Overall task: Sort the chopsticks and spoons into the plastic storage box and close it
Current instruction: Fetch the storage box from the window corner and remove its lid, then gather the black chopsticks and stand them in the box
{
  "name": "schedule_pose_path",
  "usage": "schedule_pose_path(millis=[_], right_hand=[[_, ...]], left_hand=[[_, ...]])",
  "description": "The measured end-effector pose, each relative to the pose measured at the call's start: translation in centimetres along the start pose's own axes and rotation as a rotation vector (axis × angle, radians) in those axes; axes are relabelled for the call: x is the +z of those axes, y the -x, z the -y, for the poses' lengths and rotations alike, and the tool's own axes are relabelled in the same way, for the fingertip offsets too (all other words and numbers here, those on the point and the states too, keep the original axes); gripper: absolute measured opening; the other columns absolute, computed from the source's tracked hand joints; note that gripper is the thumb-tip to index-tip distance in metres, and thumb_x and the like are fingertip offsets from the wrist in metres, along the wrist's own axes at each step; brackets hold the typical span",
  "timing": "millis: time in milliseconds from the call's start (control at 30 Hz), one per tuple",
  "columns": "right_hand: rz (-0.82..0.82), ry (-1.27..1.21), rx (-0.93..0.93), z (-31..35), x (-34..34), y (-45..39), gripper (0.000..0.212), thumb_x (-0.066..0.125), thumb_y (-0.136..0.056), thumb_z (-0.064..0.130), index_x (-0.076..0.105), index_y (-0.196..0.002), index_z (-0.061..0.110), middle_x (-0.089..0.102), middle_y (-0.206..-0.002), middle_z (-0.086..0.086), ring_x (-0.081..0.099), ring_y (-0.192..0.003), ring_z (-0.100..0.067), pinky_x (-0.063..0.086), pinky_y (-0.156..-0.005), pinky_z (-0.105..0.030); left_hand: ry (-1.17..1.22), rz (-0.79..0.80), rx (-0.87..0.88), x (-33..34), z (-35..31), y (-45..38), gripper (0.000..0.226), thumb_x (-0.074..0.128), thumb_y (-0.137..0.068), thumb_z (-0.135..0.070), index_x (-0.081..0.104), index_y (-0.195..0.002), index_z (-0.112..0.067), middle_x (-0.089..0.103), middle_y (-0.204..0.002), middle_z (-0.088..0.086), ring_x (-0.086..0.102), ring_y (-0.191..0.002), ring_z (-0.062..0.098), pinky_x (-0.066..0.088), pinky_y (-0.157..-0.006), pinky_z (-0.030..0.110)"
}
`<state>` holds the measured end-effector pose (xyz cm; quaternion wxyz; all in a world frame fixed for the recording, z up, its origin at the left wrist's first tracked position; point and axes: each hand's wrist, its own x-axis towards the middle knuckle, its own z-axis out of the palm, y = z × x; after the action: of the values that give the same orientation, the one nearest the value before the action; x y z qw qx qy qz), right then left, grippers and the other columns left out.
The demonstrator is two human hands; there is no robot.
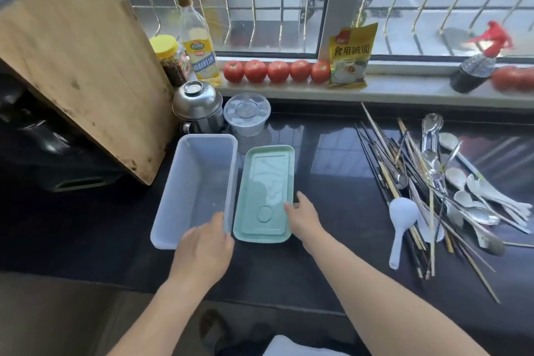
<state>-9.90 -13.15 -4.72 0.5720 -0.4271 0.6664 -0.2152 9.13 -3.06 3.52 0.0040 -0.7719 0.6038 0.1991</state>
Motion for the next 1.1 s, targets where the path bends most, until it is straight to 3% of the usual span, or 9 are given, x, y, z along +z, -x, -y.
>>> schedule_pose_path(millis=[100, 167, 267, 367, 467, 567, 767, 967, 1100], right_hand=[[0.054, 0.165, 0.01, 0.0, -1.3, 0.0, 0.049, 0.061, -0.092, 0.025, 0.054, -0.14, 0.022, 0.066, -0.125, 0.002, 0.064, -0.111, -0.02, 0.053, -0.099, -0.038], [0.016, 0.307, 0.012, -0.9, -4.0, 0.5, 0.05, 0.053, -0.097, 0.017, 0.047, -0.147, 0.02, 0.055, -0.141, -0.004, 0.057, -0.125, -0.023, 0.048, -0.105, -0.037], [-0.124, 0.366, -0.051, -2.4, -9.7, 0.8, 0.043, 0.046, -0.1, 0.012, 0.052, -0.142, 0.019, 0.051, -0.142, -0.002, 0.054, -0.126, -0.021, 0.046, -0.103, -0.033], [-0.242, 0.332, -0.108, -4.3, -15.6, 0.7, 0.04, 0.044, -0.099, 0.008, 0.058, -0.135, 0.018, 0.056, -0.135, 0.0, 0.057, -0.12, -0.019, 0.047, -0.097, -0.031], [-0.361, 0.257, -0.1, -6.1, -20.5, 1.1, 0.039, 0.043, -0.096, 0.005, 0.063, -0.126, 0.018, 0.059, -0.127, 0.005, 0.055, -0.104, -0.011, 0.043, -0.074, -0.012], [-0.455, 0.266, -0.103, -7.2, -23.4, 1.2, 0.039, 0.045, -0.093, 0.005, 0.066, -0.121, 0.02, 0.06, -0.124, 0.003, 0.054, -0.103, -0.014, 0.042, -0.08, -0.027], [-0.534, 0.508, -0.136, -6.7, -24.3, -1.3, 0.028, 0.048, -0.096, 0.011, 0.066, -0.117, 0.015, 0.061, -0.114, -0.005, 0.058, -0.103, -0.026, 0.049, -0.087, -0.041], [-0.567, 0.828, -0.14, -5.1, -21.3, -3.1, 0.019, 0.052, -0.097, 0.017, 0.07, -0.105, 0.015, 0.064, -0.102, -0.005, 0.055, -0.102, -0.029, 0.047, -0.078, -0.037], [-0.548, 0.951, -0.167, -4.7, -20.1, -4.0, 0.016, 0.052, -0.099, 0.02, 0.067, -0.104, 0.019, 0.065, -0.101, -0.002, 0.053, -0.096, -0.024, 0.04, -0.077, -0.033]], left_hand=[[-0.03, -0.011, -0.037, 0.0, -0.3, -0.1, 0.026, 0.043, -0.096, -0.021, 0.047, -0.122, -0.018, 0.064, -0.089, 0.002, 0.06, -0.081, 0.028, 0.052, -0.075, 0.042], [-0.06, -0.121, -0.039, 0.6, -1.5, -0.6, 0.049, 0.055, -0.09, -0.02, 0.043, -0.138, -0.013, 0.062, -0.113, 0.01, 0.058, -0.098, 0.032, 0.052, -0.085, 0.045], [-0.093, -0.234, 0.071, 1.9, -5.5, -1.6, 0.069, 0.067, -0.082, -0.015, 0.041, -0.146, -0.007, 0.049, -0.139, 0.02, 0.046, -0.125, 0.039, 0.045, -0.105, 0.053], [-0.059, -0.23, 0.155, 3.9, -10.9, -2.0, 0.07, 0.071, -0.081, -0.015, 0.048, -0.146, -0.007, 0.046, -0.145, 0.021, 0.042, -0.134, 0.04, 0.039, -0.112, 0.055], [-0.025, -0.143, 0.163, 5.9, -15.7, -1.7, 0.065, 0.064, -0.091, -0.023, 0.045, -0.152, -0.012, 0.041, -0.153, 0.016, 0.034, -0.143, 0.034, 0.032, -0.118, 0.049], [-0.04, -0.084, 0.176, 7.5, -17.7, -2.1, 0.062, 0.057, -0.096, -0.028, 0.041, -0.155, -0.014, 0.037, -0.155, 0.012, 0.03, -0.146, 0.029, 0.028, -0.12, 0.043], [-0.173, 0.088, 0.213, 8.8, -16.3, -4.1, 0.056, 0.045, -0.101, -0.036, 0.041, -0.154, -0.017, 0.033, -0.161, 0.009, 0.027, -0.15, 0.026, 0.023, -0.122, 0.038], [-0.233, 0.157, 0.354, 8.3, -13.9, -7.6, 0.052, 0.042, -0.1, -0.03, 0.044, -0.15, -0.015, 0.031, -0.163, 0.004, 0.024, -0.151, 0.026, 0.023, -0.12, 0.039], [-0.329, 0.209, 0.431, 9.9, -14.6, -8.3, 0.063, 0.038, -0.103, -0.029, 0.023, -0.161, -0.01, 0.011, -0.171, 0.009, 0.004, -0.158, 0.032, 0.012, -0.126, 0.044]])
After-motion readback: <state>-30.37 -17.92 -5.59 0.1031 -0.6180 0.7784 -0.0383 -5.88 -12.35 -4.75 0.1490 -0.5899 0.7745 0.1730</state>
